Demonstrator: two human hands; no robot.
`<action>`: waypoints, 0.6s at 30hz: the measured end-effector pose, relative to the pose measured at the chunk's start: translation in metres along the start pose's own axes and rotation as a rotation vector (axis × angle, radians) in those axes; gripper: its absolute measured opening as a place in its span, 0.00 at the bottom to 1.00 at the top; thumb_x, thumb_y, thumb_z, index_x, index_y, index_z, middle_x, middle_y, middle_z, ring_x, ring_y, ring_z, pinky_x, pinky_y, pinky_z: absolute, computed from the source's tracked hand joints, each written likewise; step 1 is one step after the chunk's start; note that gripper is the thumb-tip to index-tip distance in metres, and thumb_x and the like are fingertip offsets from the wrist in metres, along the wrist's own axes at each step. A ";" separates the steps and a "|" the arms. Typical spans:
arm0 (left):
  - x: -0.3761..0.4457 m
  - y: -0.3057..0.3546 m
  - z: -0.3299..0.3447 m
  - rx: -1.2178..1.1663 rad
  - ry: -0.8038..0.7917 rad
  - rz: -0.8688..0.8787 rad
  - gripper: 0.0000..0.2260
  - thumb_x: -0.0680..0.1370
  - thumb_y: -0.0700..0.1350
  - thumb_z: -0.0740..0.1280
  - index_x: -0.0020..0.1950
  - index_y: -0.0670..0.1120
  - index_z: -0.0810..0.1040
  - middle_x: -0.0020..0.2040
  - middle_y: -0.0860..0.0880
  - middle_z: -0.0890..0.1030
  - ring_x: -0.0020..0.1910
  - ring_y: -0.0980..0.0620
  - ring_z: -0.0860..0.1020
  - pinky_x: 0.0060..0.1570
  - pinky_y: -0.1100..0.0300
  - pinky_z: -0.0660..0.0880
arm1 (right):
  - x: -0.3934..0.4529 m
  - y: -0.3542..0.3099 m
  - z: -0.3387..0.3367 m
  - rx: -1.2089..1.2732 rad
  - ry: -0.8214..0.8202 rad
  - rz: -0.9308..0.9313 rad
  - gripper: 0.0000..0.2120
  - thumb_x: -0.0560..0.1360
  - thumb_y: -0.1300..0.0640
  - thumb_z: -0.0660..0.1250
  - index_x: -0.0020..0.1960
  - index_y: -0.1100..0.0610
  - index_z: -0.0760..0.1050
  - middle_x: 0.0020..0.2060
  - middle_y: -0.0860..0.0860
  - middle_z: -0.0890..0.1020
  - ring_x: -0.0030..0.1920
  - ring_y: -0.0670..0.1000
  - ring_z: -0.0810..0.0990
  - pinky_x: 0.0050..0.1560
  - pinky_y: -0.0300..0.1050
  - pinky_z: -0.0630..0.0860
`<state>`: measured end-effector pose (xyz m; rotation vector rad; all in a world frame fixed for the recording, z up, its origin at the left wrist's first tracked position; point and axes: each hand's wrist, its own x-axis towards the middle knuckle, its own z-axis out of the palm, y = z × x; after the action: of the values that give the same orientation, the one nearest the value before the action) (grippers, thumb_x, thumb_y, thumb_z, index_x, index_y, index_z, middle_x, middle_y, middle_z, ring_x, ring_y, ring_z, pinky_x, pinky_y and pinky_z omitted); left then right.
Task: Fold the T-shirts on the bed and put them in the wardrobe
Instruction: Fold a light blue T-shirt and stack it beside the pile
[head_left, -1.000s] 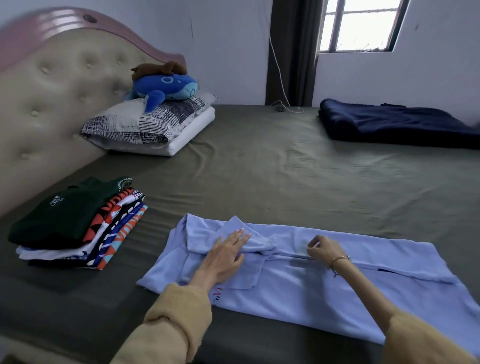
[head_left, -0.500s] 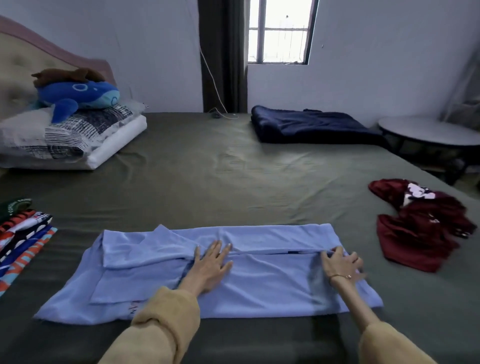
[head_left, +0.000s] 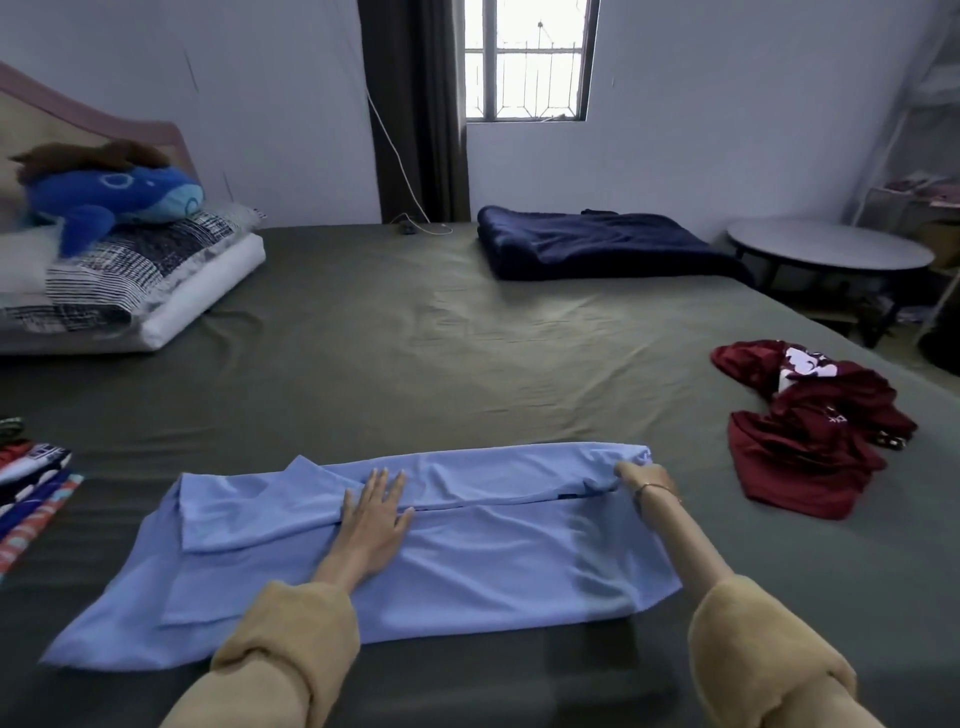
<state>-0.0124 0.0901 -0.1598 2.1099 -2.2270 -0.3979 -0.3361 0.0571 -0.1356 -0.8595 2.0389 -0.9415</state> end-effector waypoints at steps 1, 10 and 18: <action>0.001 -0.002 0.000 -0.016 0.010 0.008 0.25 0.84 0.51 0.48 0.78 0.48 0.44 0.78 0.48 0.42 0.77 0.51 0.40 0.73 0.51 0.39 | -0.004 -0.008 0.010 0.064 -0.040 -0.040 0.07 0.73 0.61 0.63 0.50 0.63 0.73 0.51 0.58 0.74 0.51 0.56 0.75 0.48 0.44 0.67; -0.008 -0.047 -0.016 -0.241 0.296 -0.058 0.18 0.78 0.39 0.59 0.68 0.43 0.69 0.64 0.44 0.68 0.65 0.46 0.68 0.61 0.55 0.67 | -0.097 -0.072 0.134 0.245 -0.496 -0.031 0.14 0.76 0.62 0.61 0.33 0.55 0.63 0.28 0.49 0.69 0.32 0.47 0.66 0.37 0.39 0.65; -0.027 -0.122 -0.035 -1.062 0.241 -0.417 0.11 0.83 0.38 0.53 0.51 0.39 0.74 0.33 0.45 0.77 0.29 0.49 0.74 0.24 0.70 0.68 | -0.172 -0.100 0.216 0.297 -0.724 0.001 0.10 0.69 0.55 0.66 0.39 0.56 0.65 0.36 0.51 0.69 0.35 0.48 0.68 0.35 0.40 0.64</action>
<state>0.1155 0.1068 -0.1491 1.7892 -1.0012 -0.9914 -0.0445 0.0692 -0.1004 -0.8701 1.2476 -0.7567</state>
